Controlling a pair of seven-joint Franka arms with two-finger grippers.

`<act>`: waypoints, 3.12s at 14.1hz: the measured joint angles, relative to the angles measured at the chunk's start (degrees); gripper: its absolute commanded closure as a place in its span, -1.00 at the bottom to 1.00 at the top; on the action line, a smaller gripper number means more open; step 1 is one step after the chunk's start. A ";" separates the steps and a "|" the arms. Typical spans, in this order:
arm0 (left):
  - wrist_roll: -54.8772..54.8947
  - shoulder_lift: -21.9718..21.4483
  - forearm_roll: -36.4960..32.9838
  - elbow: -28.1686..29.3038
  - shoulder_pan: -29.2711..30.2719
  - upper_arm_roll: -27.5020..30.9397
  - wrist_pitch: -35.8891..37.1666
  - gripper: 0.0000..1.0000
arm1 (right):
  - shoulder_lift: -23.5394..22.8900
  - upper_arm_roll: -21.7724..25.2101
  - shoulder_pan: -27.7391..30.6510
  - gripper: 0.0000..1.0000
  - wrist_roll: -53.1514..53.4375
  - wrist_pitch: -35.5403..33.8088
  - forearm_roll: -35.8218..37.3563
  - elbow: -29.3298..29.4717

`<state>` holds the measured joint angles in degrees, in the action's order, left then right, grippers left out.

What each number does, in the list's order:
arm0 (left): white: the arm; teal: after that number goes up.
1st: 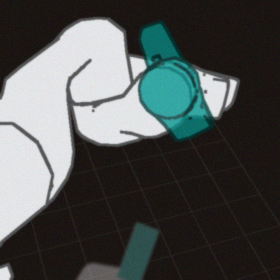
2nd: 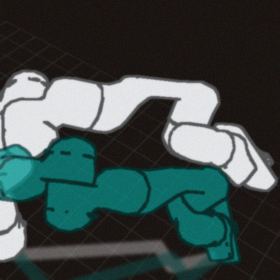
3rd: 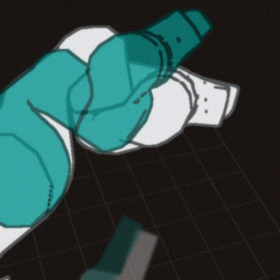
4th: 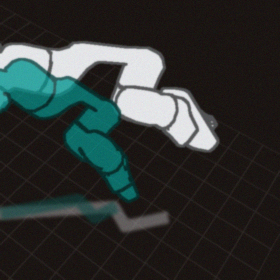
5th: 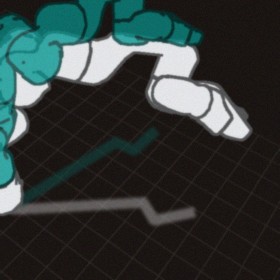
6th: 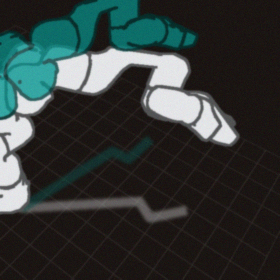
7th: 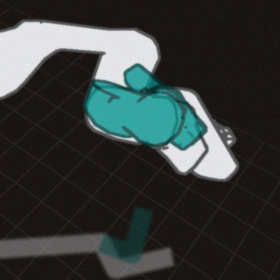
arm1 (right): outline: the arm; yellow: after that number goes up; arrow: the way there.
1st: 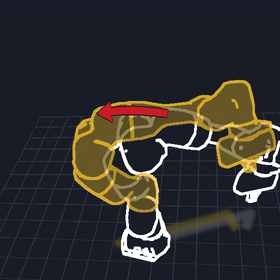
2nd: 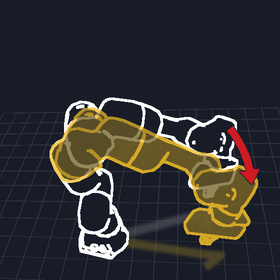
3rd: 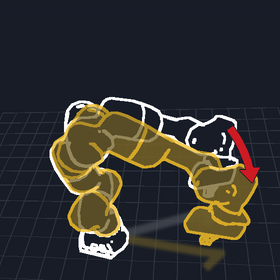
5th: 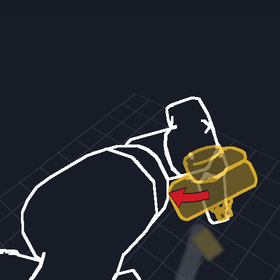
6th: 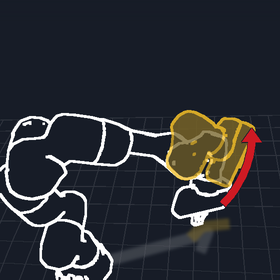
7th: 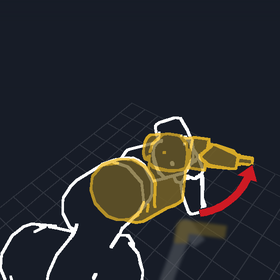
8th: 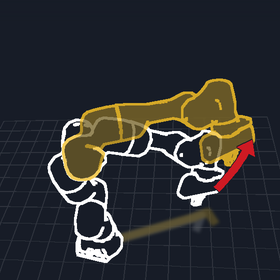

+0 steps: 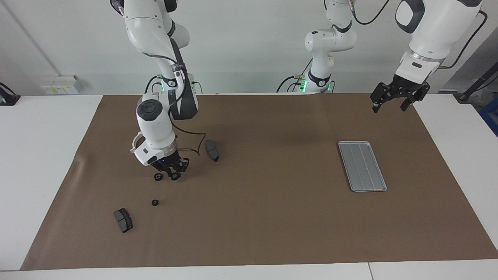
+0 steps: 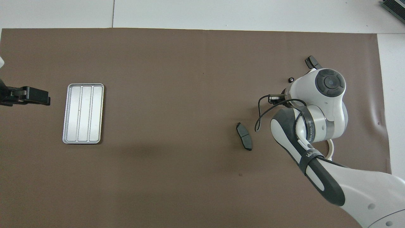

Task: Place bearing gear from tray to pile

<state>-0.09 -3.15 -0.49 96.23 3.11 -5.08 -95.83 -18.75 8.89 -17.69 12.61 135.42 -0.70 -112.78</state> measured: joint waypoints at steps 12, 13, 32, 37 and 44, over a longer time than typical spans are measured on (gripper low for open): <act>0.00 -0.02 0.00 0.08 0.21 0.03 0.31 -1.00 | 1.50 0.23 2.17 -1.00 0.00 1.64 -0.01 2.87; 0.00 -0.02 0.00 0.08 0.21 0.03 0.31 -1.00 | 2.89 0.25 3.14 -1.00 0.00 0.52 0.01 3.55; 0.00 -0.03 0.00 0.08 0.21 0.04 0.39 -1.00 | 20.34 -6.22 18.17 -1.00 -6.59 -44.64 0.27 19.95; 0.00 -0.03 0.00 0.08 0.21 0.04 0.40 -1.00 | 21.05 -6.50 18.09 -1.00 -7.61 -45.64 0.28 19.35; 0.00 -0.03 0.00 0.08 0.21 0.04 0.42 -1.00 | 21.46 -6.52 18.09 -1.00 -8.49 -47.82 1.89 19.87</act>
<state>-0.09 -3.18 -0.49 96.31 3.32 -5.04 -95.40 2.71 2.36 0.40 4.12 87.60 1.19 -92.91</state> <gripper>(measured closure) 0.000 0.000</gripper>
